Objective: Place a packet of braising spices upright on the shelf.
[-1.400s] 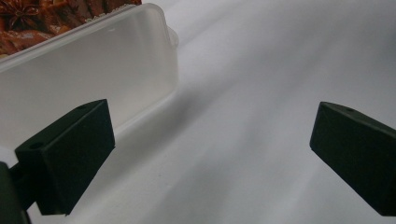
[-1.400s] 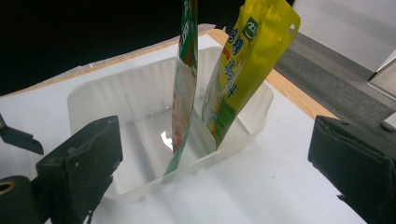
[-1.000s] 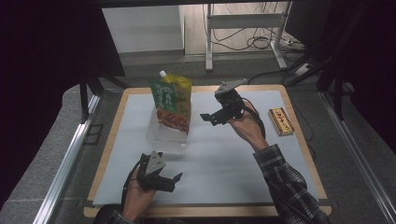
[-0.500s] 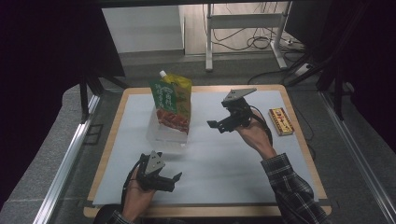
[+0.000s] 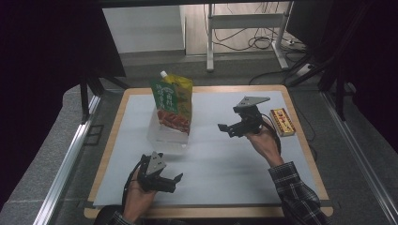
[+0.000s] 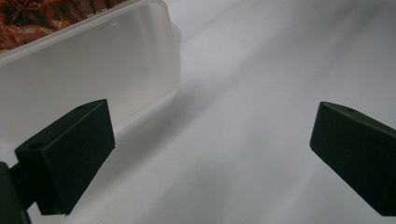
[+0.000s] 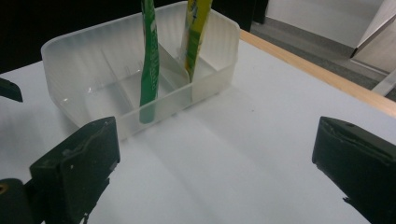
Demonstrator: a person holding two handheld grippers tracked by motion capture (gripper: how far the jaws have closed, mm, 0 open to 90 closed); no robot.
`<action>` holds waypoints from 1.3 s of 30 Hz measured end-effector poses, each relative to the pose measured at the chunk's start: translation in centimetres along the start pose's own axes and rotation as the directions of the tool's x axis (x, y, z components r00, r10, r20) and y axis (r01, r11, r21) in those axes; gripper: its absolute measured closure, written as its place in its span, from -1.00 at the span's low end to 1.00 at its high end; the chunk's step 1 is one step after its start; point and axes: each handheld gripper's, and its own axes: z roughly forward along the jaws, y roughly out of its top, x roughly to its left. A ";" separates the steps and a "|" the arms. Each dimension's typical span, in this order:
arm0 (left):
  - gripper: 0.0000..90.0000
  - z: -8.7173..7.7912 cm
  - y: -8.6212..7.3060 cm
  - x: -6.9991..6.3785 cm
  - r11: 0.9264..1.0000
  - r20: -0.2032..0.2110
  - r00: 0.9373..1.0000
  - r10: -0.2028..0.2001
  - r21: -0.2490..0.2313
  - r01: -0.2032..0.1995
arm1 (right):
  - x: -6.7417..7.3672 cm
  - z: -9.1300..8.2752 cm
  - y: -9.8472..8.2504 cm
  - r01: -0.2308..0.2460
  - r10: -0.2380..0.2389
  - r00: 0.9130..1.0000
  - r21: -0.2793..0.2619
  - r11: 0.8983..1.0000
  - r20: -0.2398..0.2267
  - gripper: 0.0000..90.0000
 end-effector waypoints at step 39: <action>-1.00 0.0 -0.1 -0.2 1.000 0.010 1.000 -0.001 -0.001 0.001 | -7.4 -3.1 -5.6 -0.157 0.121 0.958 0.121 0.980 0.259 -0.91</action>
